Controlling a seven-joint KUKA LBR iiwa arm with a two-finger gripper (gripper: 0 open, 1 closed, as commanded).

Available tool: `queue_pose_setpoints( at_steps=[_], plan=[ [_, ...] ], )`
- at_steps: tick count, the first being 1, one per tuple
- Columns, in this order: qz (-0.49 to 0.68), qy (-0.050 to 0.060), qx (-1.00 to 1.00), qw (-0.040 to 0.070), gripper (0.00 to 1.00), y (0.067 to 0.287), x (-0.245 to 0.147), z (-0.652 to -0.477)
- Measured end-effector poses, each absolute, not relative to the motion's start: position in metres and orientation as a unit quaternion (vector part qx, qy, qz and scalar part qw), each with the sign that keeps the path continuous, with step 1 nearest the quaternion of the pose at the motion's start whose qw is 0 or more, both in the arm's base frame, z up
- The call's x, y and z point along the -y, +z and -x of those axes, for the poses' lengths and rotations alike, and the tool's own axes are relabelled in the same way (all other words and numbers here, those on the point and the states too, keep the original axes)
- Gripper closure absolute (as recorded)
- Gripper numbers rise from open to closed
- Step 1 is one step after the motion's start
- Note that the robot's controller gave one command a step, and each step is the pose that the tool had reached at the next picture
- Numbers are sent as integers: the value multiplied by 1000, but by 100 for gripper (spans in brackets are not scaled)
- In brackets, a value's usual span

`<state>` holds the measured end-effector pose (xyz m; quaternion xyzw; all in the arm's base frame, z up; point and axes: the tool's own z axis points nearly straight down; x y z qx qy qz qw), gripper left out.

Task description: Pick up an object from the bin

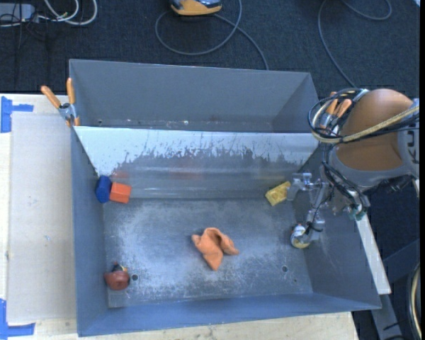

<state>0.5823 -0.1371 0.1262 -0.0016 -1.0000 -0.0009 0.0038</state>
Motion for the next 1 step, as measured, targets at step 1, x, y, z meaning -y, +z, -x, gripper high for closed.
queue_pose_setpoints(
  at_steps=[1],
  plan=[
    [0, 0, 1000, 0, 0, 131, 137, -584]
  ],
)
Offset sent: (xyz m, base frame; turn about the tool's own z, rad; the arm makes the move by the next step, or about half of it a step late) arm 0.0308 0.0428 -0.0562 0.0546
